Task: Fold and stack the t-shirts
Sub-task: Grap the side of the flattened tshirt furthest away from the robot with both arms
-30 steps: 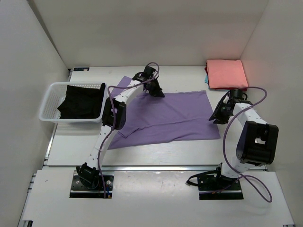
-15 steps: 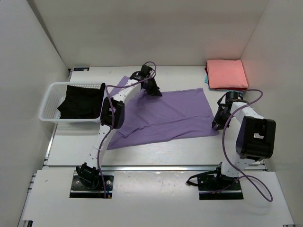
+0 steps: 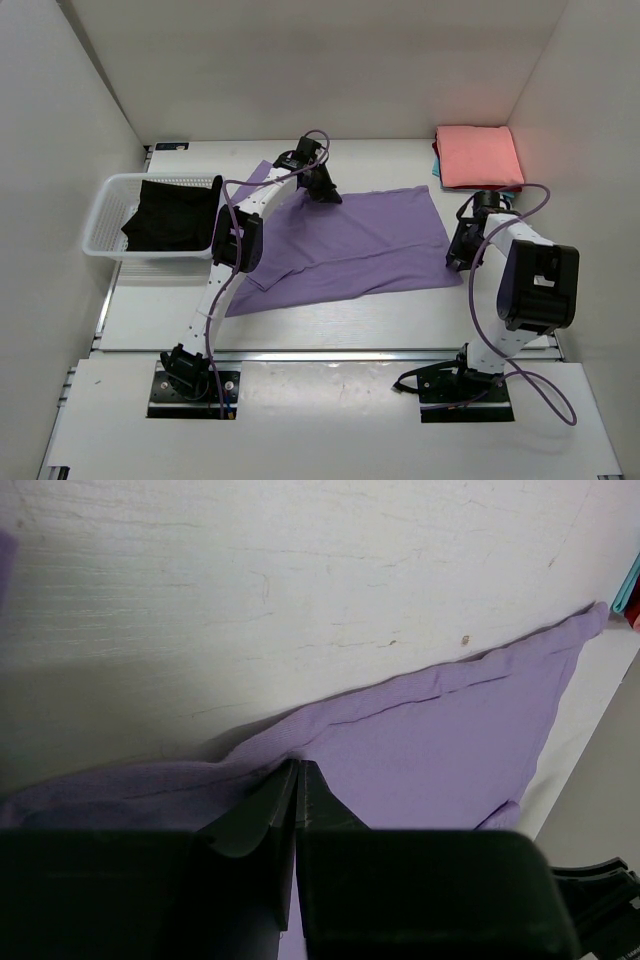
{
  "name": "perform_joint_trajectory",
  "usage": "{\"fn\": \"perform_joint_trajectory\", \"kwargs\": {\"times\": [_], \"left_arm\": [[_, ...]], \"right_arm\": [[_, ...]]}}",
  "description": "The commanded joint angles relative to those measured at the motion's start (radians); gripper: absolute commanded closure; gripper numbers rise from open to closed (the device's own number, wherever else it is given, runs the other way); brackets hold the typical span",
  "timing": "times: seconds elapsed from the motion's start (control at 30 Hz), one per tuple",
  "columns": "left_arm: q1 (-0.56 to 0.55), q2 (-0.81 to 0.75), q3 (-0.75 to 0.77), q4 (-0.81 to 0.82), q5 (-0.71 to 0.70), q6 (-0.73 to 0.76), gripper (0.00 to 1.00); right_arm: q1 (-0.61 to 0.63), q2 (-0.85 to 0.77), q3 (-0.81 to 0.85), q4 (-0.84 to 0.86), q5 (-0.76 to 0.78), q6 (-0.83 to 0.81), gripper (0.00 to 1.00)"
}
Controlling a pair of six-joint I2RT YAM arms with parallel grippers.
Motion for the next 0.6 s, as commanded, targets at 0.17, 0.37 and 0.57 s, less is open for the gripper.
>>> {"fn": "perform_joint_trajectory", "kwargs": {"times": [0.17, 0.37, 0.57], "left_arm": [[0.010, -0.007, 0.007, -0.067, -0.042, 0.028, 0.85], [0.012, -0.013, 0.007, -0.070, -0.040, 0.023, 0.85], [0.013, -0.010, 0.011, -0.063, -0.042, 0.023, 0.85]], "right_arm": [[0.018, 0.043, 0.024, 0.035, 0.023, -0.029, 0.73], [0.007, 0.022, 0.011, 0.026, 0.026, -0.029, 1.00], [-0.013, -0.019, -0.003, -0.013, 0.015, -0.018, 1.00]]}}
